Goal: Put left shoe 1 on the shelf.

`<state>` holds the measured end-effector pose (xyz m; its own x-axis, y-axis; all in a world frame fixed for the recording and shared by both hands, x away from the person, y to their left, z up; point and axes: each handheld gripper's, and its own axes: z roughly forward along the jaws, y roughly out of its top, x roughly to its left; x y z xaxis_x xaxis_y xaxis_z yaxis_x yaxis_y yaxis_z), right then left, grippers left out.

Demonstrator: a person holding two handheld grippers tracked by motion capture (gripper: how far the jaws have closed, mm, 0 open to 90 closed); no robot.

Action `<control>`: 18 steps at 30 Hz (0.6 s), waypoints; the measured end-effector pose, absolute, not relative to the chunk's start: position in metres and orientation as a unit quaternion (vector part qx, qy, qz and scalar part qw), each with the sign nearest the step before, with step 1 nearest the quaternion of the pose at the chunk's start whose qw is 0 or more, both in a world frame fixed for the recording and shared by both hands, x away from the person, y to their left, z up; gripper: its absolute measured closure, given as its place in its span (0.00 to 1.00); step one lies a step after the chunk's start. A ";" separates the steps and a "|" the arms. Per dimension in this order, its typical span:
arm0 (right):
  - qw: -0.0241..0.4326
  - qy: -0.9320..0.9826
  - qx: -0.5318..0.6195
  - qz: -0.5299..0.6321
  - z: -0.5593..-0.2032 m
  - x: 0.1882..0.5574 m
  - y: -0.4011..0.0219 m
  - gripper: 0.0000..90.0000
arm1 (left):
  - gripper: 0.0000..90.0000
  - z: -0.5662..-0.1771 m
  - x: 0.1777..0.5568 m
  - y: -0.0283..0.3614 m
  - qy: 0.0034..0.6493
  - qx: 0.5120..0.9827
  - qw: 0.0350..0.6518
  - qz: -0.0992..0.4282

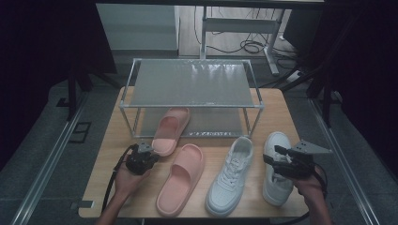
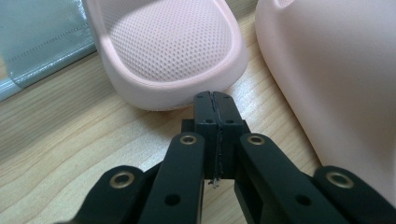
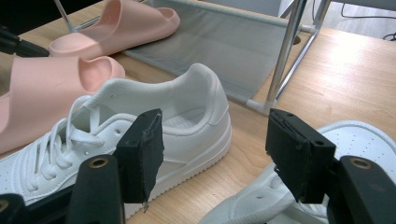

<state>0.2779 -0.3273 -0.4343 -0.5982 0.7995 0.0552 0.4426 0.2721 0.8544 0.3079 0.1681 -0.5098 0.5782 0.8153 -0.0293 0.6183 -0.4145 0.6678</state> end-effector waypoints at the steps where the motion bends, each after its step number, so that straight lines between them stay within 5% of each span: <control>1: 0.198 0.772 0.401 0.451 -0.434 0.278 -0.327 0.42 | 1.00 -0.510 0.309 0.167 0.433 0.827 0.323 0.152; 18: 0.197 0.773 0.399 0.451 -0.433 0.277 -0.327 0.42 | 1.00 -0.511 0.326 0.156 0.428 0.831 0.323 0.144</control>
<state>0.2768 -0.3267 -0.4328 -0.6032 0.7957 0.0553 0.4394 0.2736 0.8556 0.3257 0.1562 -0.5112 0.5914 0.8055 -0.0370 0.6193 -0.4243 0.6606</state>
